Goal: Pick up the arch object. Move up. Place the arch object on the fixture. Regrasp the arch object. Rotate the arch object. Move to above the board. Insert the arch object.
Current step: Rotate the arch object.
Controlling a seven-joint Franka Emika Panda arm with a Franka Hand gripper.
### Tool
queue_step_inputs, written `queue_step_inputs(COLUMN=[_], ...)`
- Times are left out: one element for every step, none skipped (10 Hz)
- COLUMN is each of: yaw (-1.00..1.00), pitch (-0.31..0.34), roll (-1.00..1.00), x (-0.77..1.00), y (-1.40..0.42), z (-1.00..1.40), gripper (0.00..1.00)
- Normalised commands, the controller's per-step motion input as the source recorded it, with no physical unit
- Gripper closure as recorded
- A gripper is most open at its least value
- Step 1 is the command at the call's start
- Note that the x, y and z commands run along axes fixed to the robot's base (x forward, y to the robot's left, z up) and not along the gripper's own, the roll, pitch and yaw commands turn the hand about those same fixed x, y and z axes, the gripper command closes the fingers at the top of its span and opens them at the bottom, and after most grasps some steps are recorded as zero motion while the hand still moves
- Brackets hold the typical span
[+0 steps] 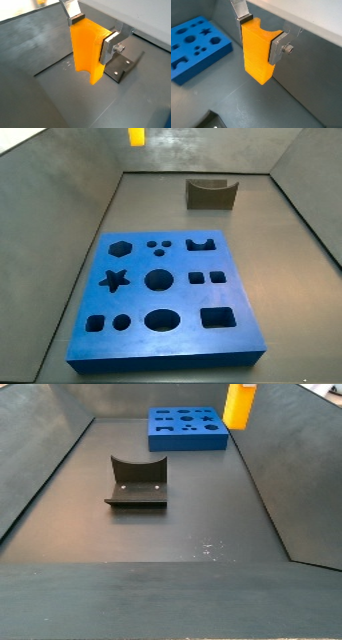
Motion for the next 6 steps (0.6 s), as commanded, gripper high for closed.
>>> queue_step_inputs(yaw=[-1.0, -1.0, -1.0, -1.0, -1.0, -1.0], pitch=[-0.006, -0.007, -0.007, -0.008, -0.009, -0.009], roll=[0.0, 0.0, 0.0, 0.0, 0.0, 0.0], x=[-0.01, -0.01, -0.01, -0.01, -0.01, -0.01], y=[0.01, 0.01, 0.01, 0.01, 0.01, 0.01], z=[0.0, 0.0, 0.0, 0.0, 0.0, 0.0], gripper=[1.0, 1.0, 1.0, 1.0, 1.0, 1.0])
